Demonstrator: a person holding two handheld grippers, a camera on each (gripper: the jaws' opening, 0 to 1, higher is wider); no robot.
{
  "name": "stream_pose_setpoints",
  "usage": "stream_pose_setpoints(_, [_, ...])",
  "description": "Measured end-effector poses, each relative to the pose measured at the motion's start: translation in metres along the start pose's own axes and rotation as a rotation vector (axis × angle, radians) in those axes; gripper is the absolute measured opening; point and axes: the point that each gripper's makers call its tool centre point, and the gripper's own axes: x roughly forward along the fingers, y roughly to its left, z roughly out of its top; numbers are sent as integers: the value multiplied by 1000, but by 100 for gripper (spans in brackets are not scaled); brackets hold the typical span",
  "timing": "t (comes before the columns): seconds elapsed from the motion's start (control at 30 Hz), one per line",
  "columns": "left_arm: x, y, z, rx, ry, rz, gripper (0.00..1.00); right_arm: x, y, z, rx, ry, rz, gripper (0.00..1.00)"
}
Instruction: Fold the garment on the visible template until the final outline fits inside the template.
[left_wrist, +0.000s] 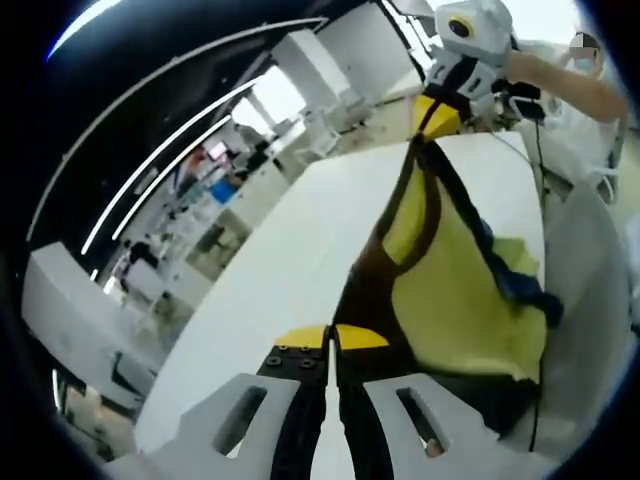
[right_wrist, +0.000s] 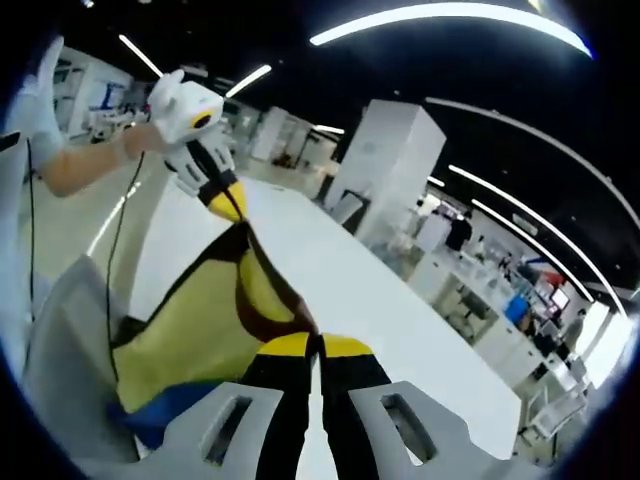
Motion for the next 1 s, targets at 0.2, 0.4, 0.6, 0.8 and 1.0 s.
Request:
stream_pose_setpoints(0.2, [27, 4, -16, -51, 23, -27, 0, 21, -7, -19, 14, 33, 4, 3])
stream_pose_setpoints(0.4, [52, 12, -29, -91, 38, -42, 0, 41, -17, -35, 31, 59, 8, 3])
stream_pose_setpoints(0.6, [77, 16, -44, -112, 67, -55, 0, 63, -19, -54, 51, 88, 11, 3])
stream_pose_setpoints(0.8, [104, 14, -62, -134, 108, -81, 0, 85, -26, -75, 76, 118, 15, 3])
stream_pose_setpoints(1.0, [128, 15, -78, -145, 137, -88, 0, 107, -30, -95, 91, 143, 24, 3])
